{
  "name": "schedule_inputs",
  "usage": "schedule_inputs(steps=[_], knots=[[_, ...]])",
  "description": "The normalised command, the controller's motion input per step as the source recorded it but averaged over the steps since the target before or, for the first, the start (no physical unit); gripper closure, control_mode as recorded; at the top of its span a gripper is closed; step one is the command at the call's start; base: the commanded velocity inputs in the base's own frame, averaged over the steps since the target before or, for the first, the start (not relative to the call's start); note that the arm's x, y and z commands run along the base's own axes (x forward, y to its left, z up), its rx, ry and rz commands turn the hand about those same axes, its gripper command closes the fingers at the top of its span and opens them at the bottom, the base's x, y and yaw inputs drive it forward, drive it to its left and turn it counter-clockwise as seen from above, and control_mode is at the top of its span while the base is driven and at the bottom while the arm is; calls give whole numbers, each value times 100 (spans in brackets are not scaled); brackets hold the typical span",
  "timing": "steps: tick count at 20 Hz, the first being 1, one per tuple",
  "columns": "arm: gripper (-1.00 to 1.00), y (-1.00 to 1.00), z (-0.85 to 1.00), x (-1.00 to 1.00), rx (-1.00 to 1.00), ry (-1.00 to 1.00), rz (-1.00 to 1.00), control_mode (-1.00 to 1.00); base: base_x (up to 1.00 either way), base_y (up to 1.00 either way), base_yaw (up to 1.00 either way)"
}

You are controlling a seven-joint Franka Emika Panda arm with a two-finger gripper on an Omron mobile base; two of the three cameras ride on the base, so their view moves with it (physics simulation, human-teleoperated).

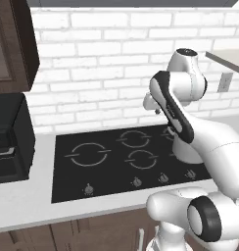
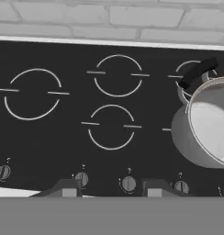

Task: Pick the kettle from the counter and place it on a stove burner. Then turn the burner on.

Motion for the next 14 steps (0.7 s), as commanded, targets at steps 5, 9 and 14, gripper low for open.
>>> schedule_inputs(steps=[5, 9, 14], knots=[[-100, -18, 0, -39, 0, -7, 0, -100, 0, 0, 0], [-100, -58, 0, -86, 4, -16, -4, -100, 0, 0, 0], [-100, -93, 0, -100, 9, -17, -9, -100, 0, 0, 0]])
